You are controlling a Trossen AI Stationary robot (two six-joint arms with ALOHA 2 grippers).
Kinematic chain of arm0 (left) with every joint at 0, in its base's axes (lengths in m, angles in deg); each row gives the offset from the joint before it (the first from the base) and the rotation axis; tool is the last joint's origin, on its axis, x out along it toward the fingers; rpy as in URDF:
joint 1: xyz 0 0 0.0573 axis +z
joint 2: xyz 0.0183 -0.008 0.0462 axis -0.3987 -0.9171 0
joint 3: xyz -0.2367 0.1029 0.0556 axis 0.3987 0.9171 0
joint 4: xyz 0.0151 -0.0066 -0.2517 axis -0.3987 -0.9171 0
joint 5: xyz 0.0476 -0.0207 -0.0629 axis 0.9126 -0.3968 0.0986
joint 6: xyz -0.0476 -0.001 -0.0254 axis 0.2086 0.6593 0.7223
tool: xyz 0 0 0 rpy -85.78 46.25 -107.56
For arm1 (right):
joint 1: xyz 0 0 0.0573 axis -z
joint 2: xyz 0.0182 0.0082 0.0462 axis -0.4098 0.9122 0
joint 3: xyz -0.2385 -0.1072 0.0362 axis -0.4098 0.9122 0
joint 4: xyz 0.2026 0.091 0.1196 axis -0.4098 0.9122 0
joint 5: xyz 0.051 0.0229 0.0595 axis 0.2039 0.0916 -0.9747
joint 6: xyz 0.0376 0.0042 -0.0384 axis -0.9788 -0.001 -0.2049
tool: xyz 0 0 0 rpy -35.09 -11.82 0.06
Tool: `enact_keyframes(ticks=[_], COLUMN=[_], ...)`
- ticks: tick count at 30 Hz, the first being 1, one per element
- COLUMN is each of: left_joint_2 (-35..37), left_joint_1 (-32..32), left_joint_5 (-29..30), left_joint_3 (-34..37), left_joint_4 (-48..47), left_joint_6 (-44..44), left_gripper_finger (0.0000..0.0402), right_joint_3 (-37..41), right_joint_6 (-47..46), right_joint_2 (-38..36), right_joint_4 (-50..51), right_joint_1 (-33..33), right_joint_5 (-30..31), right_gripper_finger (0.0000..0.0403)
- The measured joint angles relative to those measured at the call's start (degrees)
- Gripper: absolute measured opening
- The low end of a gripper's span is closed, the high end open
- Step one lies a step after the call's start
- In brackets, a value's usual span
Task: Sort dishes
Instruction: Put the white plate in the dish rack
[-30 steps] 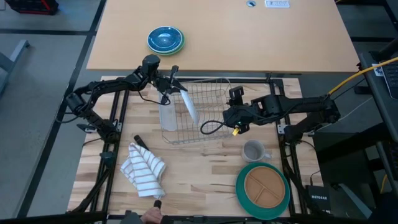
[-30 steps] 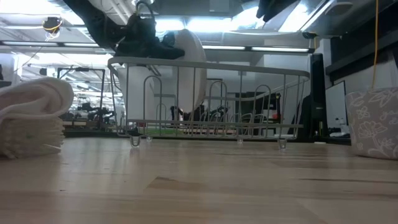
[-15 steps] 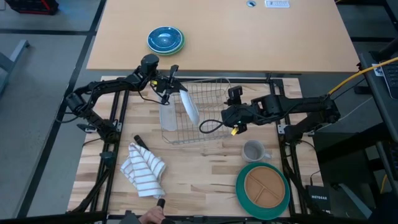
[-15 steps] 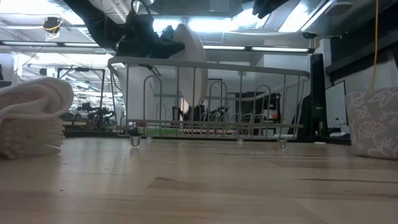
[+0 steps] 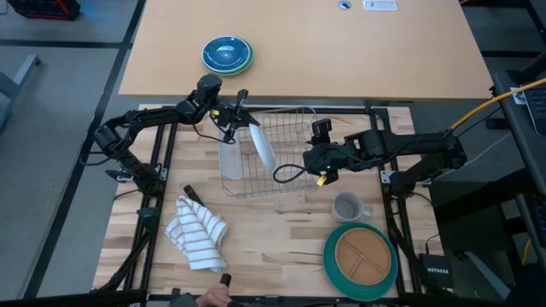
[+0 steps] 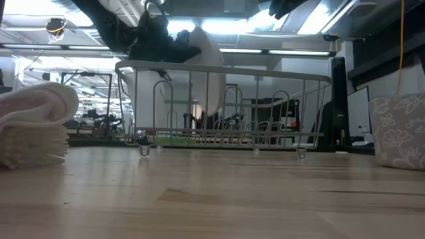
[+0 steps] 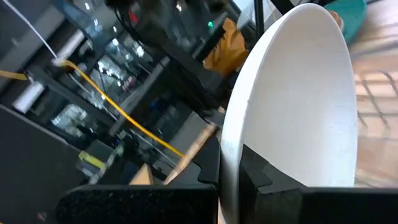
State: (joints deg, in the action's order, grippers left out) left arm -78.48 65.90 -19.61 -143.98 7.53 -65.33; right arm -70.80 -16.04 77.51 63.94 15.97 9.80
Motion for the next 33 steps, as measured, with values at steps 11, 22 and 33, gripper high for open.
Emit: enact_keyframes(ticks=[11, 22, 33], left_joint_2=[-0.9, -11.5, -14.4], left_joint_1=[1.5, 6.5, 3.7], left_joint_5=[-2.0, -13.9, -14.1], left_joint_3=[-17.6, -23.0, -23.0], left_joint_4=[-21.3, -30.4, -30.4], left_joint_6=[1.5, 2.7, -5.5], left_gripper_finger=[0.0002, 0.0002, 0.0002], right_joint_3=[0.0, 0.0, 0.0], right_joint_6=[0.0, 0.0, 0.0], right_joint_2=[0.0, 0.0, 0.0], right_joint_4=[0.0, 0.0, 0.0], right_joint_1=[0.0, 0.0, 0.0], right_joint_5=[0.0, -1.7, -1.8], right_gripper_finger=[0.0159, 0.0159, 0.0159])
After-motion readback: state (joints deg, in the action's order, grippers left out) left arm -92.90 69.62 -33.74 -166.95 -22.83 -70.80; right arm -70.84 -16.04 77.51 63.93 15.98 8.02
